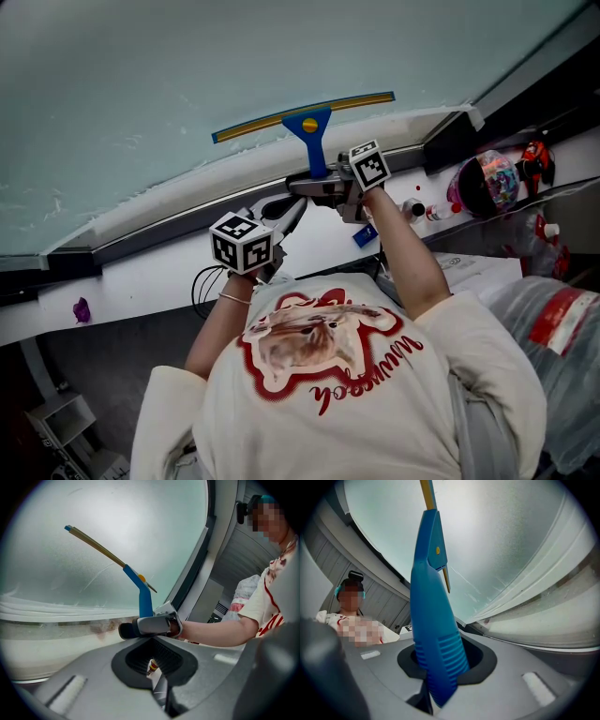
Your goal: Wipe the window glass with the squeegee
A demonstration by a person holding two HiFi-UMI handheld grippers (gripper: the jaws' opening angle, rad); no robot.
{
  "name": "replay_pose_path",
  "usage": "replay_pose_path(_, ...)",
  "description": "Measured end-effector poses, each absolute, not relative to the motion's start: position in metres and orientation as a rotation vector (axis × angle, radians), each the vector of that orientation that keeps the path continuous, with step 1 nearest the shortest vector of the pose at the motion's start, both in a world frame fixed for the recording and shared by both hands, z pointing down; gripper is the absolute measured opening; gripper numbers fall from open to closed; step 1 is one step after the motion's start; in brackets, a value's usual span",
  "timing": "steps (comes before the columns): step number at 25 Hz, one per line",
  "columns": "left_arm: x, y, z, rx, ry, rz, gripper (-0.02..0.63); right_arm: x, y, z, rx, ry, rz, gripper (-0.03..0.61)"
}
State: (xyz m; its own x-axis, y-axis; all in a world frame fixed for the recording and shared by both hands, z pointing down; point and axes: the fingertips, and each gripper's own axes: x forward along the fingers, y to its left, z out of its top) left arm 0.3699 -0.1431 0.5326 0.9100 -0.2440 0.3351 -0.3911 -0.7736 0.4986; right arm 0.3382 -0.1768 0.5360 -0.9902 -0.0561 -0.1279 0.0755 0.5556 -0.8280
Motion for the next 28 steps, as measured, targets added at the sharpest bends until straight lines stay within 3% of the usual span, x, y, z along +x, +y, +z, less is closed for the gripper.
replay_pose_path(28,0.370,-0.139,0.554,2.455,-0.426,0.383,0.002,0.338,-0.173,0.559,0.008,2.616,-1.488,0.114)
